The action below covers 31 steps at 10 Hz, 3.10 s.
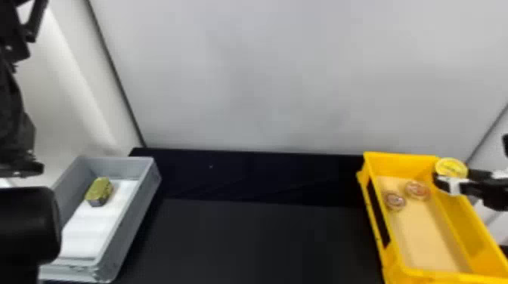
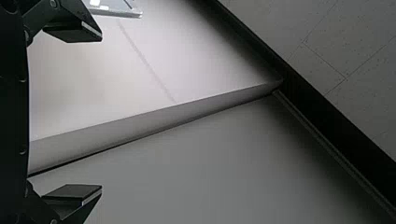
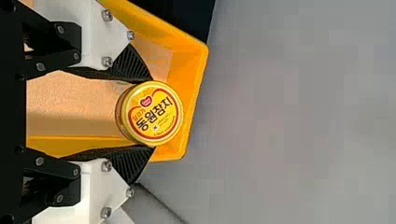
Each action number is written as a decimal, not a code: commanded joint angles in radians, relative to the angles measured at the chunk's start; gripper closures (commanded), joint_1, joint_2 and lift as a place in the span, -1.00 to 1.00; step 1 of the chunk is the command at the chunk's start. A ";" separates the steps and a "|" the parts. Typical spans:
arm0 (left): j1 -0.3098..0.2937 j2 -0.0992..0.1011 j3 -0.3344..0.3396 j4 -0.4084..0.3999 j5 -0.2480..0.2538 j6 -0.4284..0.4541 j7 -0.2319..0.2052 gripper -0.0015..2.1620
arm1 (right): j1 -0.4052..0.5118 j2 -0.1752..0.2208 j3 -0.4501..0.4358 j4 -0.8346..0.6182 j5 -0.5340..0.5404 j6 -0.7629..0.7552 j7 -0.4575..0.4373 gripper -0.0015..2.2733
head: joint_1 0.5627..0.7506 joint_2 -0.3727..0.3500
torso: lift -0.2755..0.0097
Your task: Pick up the round yellow can and place it in the yellow rectangular box
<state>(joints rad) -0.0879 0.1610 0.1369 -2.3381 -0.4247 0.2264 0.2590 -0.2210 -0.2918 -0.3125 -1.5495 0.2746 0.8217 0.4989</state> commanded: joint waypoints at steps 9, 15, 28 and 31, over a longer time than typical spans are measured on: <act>-0.016 -0.003 -0.017 0.010 0.000 -0.005 -0.004 -0.88 | -0.047 -0.115 0.150 0.549 -0.621 -0.134 -0.355 -0.48 | 0.07 0.18 | 0.86; -0.016 -0.008 -0.019 0.011 0.000 -0.008 -0.004 -0.88 | -0.050 -0.115 0.156 0.557 -0.620 -0.126 -0.355 -0.48 | 0.07 0.18 | 0.86; 0.004 -0.018 0.010 0.006 0.000 -0.016 -0.003 -0.88 | -0.066 -0.055 0.282 -0.521 0.108 -0.527 -0.910 -0.89 | 0.07 0.18 | 0.86; 0.020 -0.018 0.055 0.000 0.000 -0.035 0.005 -0.88 | -0.216 -0.132 0.271 -0.575 0.256 -0.671 -0.873 -0.90 | 0.07 0.18 | 0.86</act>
<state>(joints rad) -0.0769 0.1429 0.1704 -2.3336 -0.4249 0.1994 0.2610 -0.3724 -0.3690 -0.0462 -2.1081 0.4731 0.1798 -0.3968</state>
